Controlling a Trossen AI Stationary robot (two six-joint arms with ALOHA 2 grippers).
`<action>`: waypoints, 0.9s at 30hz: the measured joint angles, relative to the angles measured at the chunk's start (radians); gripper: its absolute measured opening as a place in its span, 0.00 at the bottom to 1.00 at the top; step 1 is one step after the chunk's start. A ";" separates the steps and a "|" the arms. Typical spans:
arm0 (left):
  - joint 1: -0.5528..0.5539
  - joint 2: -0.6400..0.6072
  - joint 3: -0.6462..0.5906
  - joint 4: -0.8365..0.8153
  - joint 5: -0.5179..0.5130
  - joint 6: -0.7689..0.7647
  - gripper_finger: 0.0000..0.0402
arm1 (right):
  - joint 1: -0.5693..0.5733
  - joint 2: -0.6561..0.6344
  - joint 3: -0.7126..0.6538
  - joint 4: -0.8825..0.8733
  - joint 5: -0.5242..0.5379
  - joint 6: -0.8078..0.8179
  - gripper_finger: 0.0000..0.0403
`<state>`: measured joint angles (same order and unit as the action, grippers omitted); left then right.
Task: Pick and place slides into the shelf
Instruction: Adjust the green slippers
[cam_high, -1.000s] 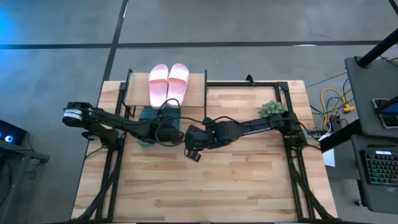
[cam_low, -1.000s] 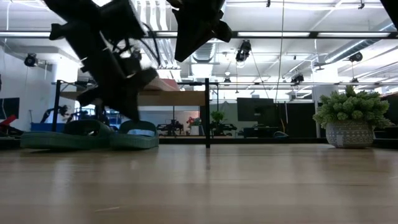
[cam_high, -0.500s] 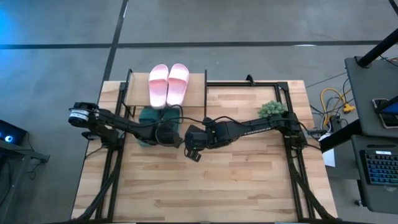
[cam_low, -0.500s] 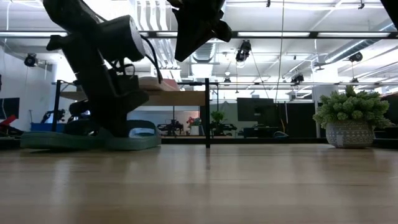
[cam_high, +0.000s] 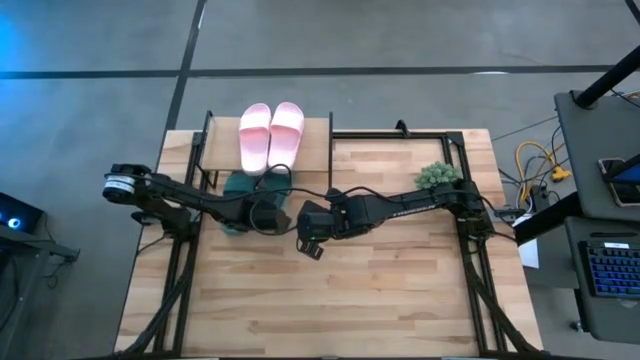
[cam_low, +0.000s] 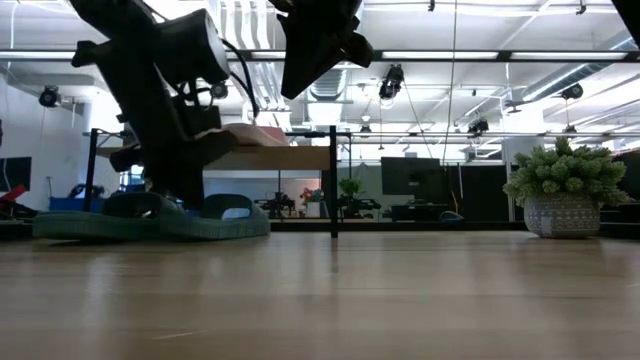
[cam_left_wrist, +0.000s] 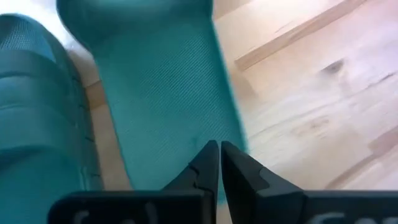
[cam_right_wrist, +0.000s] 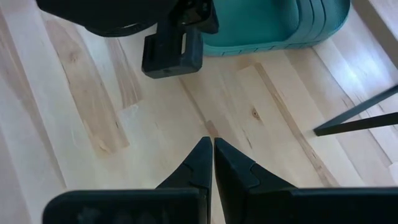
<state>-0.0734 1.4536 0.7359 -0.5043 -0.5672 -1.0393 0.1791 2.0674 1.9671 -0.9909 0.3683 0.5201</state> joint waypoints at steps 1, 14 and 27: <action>0.000 0.000 0.002 0.001 -0.006 0.000 0.01 | 0.000 0.000 0.000 0.000 0.000 0.000 0.02; -0.042 -0.126 0.013 -0.050 0.041 -0.004 0.01 | 0.002 0.000 0.000 -0.001 0.000 -0.004 0.02; -0.073 -0.200 0.050 -0.525 0.220 -0.179 0.01 | 0.002 0.000 0.000 0.004 0.023 -0.023 0.02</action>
<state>-0.1463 1.2535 0.7857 -1.0288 -0.3477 -1.2180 0.1810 2.0674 1.9668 -0.9869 0.3913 0.4975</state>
